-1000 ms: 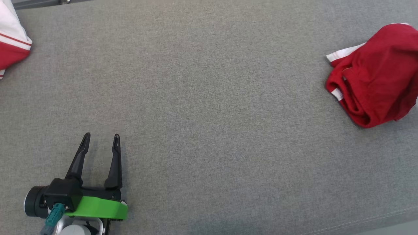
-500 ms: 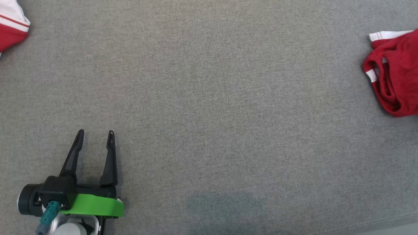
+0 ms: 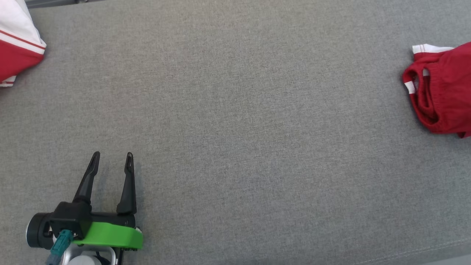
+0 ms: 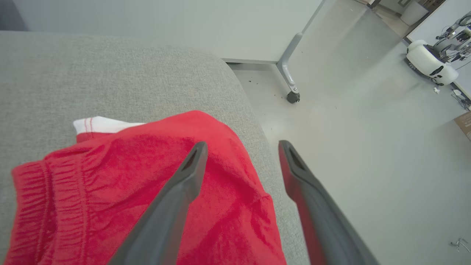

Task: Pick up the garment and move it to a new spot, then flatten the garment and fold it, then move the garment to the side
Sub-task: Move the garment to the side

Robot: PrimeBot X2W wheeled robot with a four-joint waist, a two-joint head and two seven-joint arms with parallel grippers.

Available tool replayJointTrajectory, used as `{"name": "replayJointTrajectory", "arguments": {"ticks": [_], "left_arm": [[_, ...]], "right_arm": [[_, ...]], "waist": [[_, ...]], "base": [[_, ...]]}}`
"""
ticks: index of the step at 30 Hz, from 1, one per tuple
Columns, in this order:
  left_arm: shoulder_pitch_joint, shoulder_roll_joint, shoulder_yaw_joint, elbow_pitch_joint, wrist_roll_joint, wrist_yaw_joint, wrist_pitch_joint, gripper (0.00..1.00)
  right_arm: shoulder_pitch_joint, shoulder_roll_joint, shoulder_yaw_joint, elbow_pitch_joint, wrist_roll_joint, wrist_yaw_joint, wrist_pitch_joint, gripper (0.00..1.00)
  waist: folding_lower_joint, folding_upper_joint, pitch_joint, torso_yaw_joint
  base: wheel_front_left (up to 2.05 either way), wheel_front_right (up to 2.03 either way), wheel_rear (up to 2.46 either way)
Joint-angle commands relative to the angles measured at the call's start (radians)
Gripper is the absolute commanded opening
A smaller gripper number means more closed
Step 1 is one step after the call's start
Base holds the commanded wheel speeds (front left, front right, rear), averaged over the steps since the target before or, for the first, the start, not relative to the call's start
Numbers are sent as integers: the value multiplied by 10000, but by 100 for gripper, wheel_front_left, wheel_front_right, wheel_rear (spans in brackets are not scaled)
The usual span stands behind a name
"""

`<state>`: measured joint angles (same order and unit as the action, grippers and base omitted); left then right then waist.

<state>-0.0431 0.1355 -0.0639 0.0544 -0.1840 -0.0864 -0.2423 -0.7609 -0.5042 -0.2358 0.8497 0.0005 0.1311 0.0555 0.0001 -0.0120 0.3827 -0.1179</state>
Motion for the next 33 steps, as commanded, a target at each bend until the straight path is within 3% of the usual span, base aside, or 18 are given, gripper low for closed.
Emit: {"name": "replayJointTrajectory", "arguments": {"ticks": [1,8,14,21,33], "left_arm": [[153,-30,23,58,-67,67,-59,100],[385,-149,151,415,-292,114,-167,100],[323,-285,201,762,-385,88,-228,100],[546,-427,313,968,-354,2,-232,100],[906,-544,803,1197,-223,-165,-227,100]], "right_arm": [[157,93,120,-249,58,-6,-334,100],[1192,423,1070,-1905,392,-6,-1899,100],[3079,869,1387,-4047,784,-5,-2719,100],[5348,2055,1107,-6043,411,-5,-3123,100],[7402,3428,860,-7573,-261,-5,-3212,100]], "waist": [[-1,120,-384,2],[-1,120,-1237,205],[-1,120,-1844,714],[-1,120,-2445,1129],[-1,120,-3053,1370]], "base": [[0,0,0],[0,0,0],[0,0,0],[0,0,0],[0,0,0]]}}
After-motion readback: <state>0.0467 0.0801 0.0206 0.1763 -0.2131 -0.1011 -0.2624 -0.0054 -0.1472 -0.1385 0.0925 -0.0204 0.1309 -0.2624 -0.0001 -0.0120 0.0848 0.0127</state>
